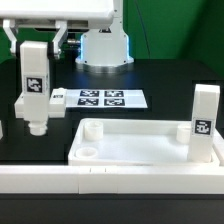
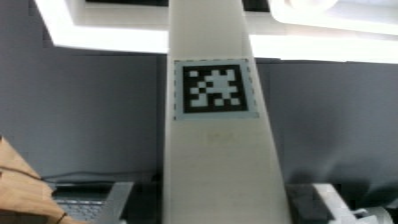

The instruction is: Assemble desk

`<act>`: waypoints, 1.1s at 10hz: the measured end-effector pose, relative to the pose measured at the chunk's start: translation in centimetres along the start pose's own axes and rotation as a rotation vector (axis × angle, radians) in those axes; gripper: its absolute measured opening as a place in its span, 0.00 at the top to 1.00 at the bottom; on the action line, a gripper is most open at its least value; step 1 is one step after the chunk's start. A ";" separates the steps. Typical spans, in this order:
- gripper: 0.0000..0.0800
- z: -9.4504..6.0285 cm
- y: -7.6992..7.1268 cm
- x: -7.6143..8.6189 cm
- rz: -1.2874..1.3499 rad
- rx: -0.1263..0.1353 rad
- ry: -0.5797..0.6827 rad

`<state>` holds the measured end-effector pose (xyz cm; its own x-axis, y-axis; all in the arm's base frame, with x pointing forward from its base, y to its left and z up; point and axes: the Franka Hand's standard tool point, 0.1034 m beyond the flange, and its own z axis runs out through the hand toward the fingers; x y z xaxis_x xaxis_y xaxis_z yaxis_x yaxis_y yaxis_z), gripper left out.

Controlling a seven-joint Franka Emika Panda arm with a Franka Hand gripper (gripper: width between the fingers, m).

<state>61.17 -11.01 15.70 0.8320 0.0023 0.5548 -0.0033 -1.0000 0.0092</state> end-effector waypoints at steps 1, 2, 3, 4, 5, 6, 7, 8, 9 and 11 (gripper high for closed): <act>0.64 0.6 -1.4 -0.2 -0.011 0.019 -0.007; 0.64 0.7 -2.1 0.0 0.004 0.029 -0.010; 0.64 0.2 -3.6 1.0 0.028 0.044 -0.007; 0.64 -0.5 -5.4 1.8 0.049 0.060 -0.007; 0.64 -0.5 -6.5 1.8 0.039 0.064 -0.005; 0.64 -0.2 -6.0 1.3 0.042 0.056 -0.006; 0.64 0.1 -5.7 0.9 0.048 0.052 -0.008; 0.64 0.4 -6.1 0.6 0.046 0.057 -0.014; 0.64 0.6 -6.3 0.4 0.045 0.060 -0.019; 0.64 1.2 -5.7 -0.3 0.054 0.055 -0.027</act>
Offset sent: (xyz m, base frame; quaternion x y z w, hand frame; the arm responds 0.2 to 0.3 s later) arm 0.0151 0.0431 0.0315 -0.0375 -0.0481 0.0347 0.9975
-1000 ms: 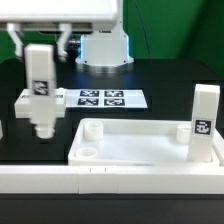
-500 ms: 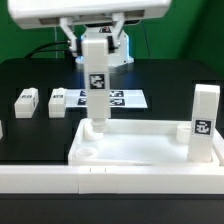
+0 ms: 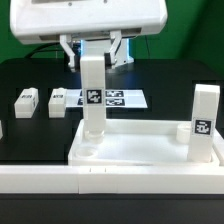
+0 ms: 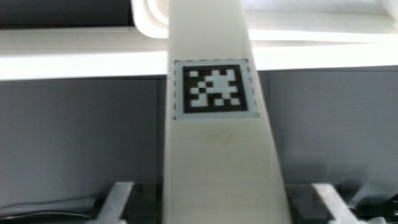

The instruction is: Assemble desk

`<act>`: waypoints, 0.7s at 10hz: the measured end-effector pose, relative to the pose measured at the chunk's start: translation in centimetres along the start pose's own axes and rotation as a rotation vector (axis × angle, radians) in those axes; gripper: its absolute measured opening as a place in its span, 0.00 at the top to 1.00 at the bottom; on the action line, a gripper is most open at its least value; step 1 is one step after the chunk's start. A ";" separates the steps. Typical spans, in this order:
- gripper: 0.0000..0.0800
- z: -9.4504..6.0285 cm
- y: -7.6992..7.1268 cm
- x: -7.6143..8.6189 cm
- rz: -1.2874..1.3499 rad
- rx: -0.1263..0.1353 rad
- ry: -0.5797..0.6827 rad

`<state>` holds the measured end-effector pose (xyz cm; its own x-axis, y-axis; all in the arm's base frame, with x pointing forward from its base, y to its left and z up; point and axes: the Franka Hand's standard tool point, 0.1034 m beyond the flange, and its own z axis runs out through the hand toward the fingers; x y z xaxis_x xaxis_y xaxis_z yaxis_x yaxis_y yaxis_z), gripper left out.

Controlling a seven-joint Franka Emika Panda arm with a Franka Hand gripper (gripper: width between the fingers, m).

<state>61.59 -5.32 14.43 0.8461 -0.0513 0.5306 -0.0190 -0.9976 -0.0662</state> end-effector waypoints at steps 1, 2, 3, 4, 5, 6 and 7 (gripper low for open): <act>0.64 0.2 -0.1 -0.3 0.001 0.002 -0.005; 0.64 0.3 0.0 -0.4 0.002 0.002 -0.008; 0.64 0.4 0.2 -0.4 0.005 -0.001 -0.009; 0.64 0.3 0.7 -0.3 0.009 -0.005 -0.009; 0.64 0.3 1.0 -0.2 0.012 -0.009 -0.007; 0.64 0.3 1.2 -0.2 0.014 -0.012 -0.007; 0.64 0.3 1.3 -0.2 0.015 -0.013 -0.007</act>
Offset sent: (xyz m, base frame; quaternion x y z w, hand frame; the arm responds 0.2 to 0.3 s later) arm 0.0028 -0.0189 0.0025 -0.0174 -0.0029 -0.0094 0.9998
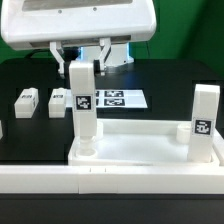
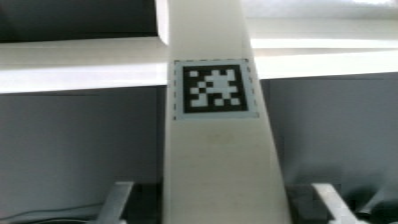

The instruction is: Assemble desk

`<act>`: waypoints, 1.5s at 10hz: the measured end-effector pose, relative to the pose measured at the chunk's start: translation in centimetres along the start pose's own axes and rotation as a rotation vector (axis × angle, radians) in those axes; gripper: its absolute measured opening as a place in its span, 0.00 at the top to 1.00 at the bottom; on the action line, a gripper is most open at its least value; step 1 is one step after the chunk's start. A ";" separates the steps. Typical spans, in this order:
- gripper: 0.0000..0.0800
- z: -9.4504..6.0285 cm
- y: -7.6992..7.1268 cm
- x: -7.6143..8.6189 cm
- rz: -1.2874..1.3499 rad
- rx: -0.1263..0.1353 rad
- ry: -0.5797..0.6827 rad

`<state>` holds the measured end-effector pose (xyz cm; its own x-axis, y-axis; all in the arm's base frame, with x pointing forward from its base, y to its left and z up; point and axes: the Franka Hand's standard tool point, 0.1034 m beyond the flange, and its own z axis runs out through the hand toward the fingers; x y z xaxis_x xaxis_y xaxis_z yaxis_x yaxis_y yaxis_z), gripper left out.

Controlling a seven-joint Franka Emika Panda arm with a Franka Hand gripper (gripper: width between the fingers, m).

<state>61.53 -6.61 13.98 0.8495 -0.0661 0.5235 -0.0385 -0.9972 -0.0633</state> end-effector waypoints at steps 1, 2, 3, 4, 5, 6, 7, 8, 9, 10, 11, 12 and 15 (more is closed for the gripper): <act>0.64 0.1 0.0 -0.1 0.002 0.000 -0.001; 0.64 0.3 0.0 0.0 0.003 0.001 0.002; 0.64 0.5 -0.3 0.1 0.002 0.003 0.003; 0.64 0.6 -0.2 0.3 0.003 0.004 0.004; 0.64 0.7 0.1 0.5 0.006 0.002 0.007; 0.64 0.8 0.2 0.6 0.009 0.000 0.008; 0.64 1.2 0.2 0.2 0.010 0.003 0.002; 0.64 1.4 0.1 0.0 0.011 0.004 -0.002; 0.64 1.6 0.1 -0.2 0.012 0.005 -0.007; 0.64 1.7 -0.1 -0.3 0.011 0.007 -0.006; 0.64 1.9 -0.5 -0.1 0.010 0.006 0.003; 0.64 2.0 -0.8 0.1 0.003 -0.005 0.031; 0.64 1.7 -1.3 -0.4 -0.022 -0.043 0.091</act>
Offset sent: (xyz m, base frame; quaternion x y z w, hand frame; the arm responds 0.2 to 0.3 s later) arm 0.0130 -0.0065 -0.0040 -0.0176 -0.0019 0.0056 0.9998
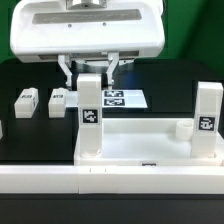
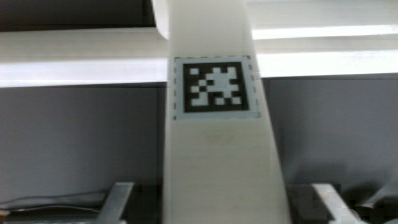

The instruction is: Assemble desk

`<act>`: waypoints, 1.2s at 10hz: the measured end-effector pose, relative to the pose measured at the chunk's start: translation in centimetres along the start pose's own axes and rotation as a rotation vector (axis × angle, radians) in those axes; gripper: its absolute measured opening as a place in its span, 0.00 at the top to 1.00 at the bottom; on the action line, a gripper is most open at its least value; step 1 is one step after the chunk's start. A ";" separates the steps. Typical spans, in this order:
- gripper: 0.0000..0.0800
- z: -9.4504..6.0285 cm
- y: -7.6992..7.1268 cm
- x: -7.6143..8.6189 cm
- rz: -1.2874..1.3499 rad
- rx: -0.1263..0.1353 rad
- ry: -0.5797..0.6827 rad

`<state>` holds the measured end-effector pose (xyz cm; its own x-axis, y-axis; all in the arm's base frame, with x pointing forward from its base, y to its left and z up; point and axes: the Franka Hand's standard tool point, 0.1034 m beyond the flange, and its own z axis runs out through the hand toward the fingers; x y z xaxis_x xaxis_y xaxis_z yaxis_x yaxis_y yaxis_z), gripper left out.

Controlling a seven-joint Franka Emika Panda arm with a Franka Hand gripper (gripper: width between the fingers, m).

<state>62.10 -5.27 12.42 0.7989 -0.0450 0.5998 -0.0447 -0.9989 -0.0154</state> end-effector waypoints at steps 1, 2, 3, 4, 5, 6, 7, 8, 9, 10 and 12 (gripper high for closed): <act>0.64 0.0 0.1 0.0 0.001 0.000 -0.002; 0.50 0.0 0.1 0.0 0.001 0.000 -0.002; 0.33 0.0 0.1 0.0 0.001 0.000 -0.002; 0.33 0.0 0.1 0.0 0.001 0.000 -0.002; 0.22 0.0 0.1 0.0 0.001 0.000 -0.002; 0.20 0.0 0.1 0.0 0.001 0.000 -0.002; 0.20 0.0 0.1 0.0 0.001 0.000 -0.002; 0.19 0.0 0.1 0.0 0.001 0.000 -0.002; 0.19 0.0 0.1 0.0 0.001 0.000 -0.002; 0.19 0.0 0.1 0.0 0.001 0.000 -0.002; 0.19 -0.2 -0.5 1.0 0.016 0.043 -0.072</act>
Offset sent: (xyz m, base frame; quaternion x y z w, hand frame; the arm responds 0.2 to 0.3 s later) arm 0.0000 0.0000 0.0000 0.0000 0.0000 0.0000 1.0000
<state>62.80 -4.85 13.16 0.8397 -0.0606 0.5397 -0.0332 -0.9976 -0.0604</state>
